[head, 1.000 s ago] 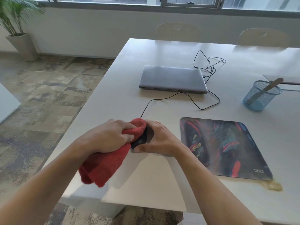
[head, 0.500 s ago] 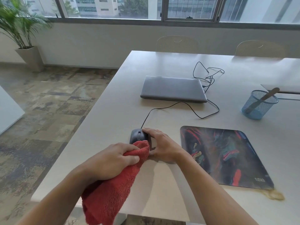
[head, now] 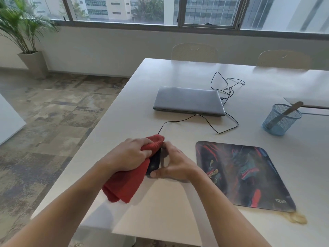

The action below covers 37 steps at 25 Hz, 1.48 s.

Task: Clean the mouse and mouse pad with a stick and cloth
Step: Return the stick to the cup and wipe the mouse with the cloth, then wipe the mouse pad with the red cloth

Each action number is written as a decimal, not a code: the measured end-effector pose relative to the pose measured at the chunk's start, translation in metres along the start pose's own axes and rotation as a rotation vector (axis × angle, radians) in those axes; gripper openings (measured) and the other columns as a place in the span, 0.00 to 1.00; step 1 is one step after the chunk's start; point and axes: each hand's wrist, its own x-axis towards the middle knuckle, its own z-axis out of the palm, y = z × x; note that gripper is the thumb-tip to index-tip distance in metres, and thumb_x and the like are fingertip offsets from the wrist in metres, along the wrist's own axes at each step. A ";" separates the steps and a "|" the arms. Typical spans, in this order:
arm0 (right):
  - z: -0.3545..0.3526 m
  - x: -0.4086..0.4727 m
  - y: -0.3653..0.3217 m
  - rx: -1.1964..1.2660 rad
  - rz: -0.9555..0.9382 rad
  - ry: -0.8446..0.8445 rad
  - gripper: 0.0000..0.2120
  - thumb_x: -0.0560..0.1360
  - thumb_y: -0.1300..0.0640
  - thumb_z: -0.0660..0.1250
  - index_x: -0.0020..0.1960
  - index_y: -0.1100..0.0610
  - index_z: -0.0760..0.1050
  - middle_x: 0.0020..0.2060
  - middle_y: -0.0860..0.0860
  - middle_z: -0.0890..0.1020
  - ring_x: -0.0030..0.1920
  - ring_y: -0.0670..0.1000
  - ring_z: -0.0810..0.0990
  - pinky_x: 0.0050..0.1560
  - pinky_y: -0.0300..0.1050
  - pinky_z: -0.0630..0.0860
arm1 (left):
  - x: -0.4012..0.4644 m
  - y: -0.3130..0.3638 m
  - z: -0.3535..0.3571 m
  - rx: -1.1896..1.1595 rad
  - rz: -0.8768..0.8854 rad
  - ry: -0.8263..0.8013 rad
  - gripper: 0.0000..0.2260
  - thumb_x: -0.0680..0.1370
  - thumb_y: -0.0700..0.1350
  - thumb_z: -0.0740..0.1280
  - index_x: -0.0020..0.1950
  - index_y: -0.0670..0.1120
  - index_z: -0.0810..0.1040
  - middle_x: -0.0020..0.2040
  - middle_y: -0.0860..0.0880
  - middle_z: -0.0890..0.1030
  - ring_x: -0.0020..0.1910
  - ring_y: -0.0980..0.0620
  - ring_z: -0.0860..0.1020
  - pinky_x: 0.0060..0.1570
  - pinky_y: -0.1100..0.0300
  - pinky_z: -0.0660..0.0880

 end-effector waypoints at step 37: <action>-0.032 -0.013 -0.015 -0.052 0.019 -0.006 0.39 0.74 0.53 0.73 0.79 0.53 0.57 0.76 0.51 0.65 0.76 0.50 0.62 0.76 0.47 0.57 | -0.037 0.028 0.001 -0.409 0.052 0.328 0.10 0.77 0.53 0.67 0.57 0.64 0.76 0.43 0.59 0.83 0.40 0.59 0.82 0.39 0.59 0.78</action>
